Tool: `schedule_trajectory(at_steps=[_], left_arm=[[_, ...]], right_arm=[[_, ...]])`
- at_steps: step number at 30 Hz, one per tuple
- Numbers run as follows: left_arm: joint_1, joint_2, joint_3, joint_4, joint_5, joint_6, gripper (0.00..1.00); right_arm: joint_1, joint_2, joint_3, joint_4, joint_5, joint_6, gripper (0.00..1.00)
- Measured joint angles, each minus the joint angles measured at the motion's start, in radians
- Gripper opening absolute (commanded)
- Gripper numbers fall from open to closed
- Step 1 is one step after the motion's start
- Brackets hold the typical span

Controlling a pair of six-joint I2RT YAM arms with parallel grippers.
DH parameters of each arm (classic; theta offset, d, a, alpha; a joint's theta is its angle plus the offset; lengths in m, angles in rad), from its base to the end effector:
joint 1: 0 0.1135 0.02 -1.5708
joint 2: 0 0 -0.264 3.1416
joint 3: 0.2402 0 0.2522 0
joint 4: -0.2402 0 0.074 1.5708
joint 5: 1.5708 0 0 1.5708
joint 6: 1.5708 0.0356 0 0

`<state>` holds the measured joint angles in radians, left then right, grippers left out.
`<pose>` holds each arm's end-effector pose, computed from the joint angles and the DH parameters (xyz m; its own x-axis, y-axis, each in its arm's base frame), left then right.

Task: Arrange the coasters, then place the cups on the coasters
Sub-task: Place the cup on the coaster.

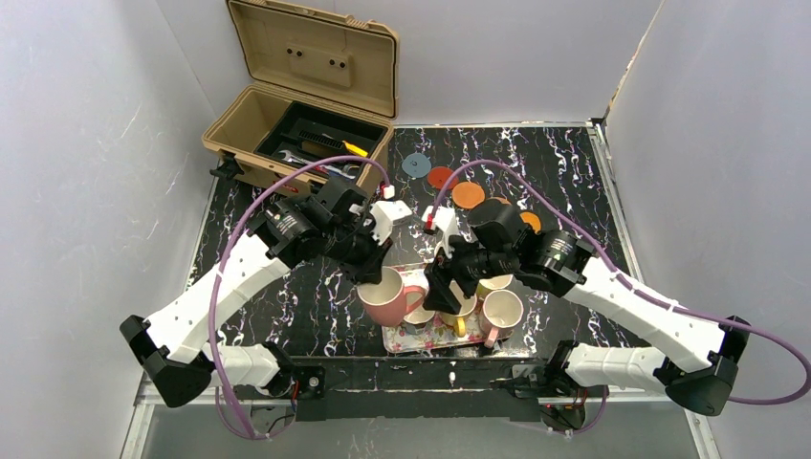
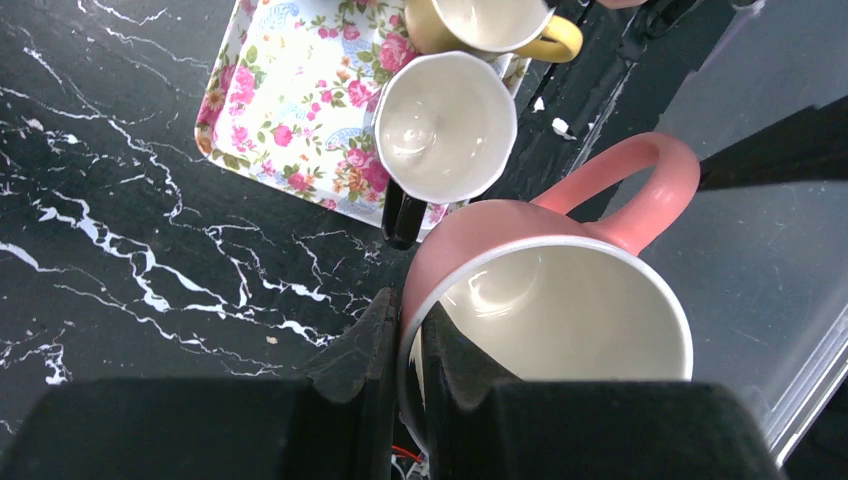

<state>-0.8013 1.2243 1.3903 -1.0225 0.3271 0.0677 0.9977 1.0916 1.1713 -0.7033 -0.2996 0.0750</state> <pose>0.1536 -0.1750 0.3801 -0.4686 0.5758 -0.6700 0.8603 0.4698 -0.1979 0.1134 0.1951 0.3640 -0.3857 -0.4655 -0.7966 -0.9064 0.3527 0.2327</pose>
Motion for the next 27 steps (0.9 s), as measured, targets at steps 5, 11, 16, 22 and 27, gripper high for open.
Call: schedule_trajectory(at_steps=[5, 11, 16, 22, 27], left_arm=[[0.000, 0.044, 0.038, 0.009, 0.035, -0.001, 0.00], [0.002, 0.095, 0.057, 0.032, 0.063, -0.005, 0.00], [0.002, 0.130, 0.079, 0.048, 0.076, -0.008, 0.00], [0.003, 0.141, 0.090, 0.046, 0.077, -0.003, 0.00], [0.011, 0.142, 0.098, 0.041, 0.084, 0.010, 0.00]], right_arm=[[0.021, 0.010, -0.001, 0.014, -0.015, 0.007, 0.74], [0.032, 0.009, -0.005, 0.064, -0.019, 0.029, 0.63], [0.046, 0.016, -0.010, 0.087, -0.021, 0.038, 0.50], [0.053, 0.022, -0.023, 0.093, -0.014, 0.031, 0.18], [0.064, 0.021, -0.023, 0.103, -0.006, 0.005, 0.01]])
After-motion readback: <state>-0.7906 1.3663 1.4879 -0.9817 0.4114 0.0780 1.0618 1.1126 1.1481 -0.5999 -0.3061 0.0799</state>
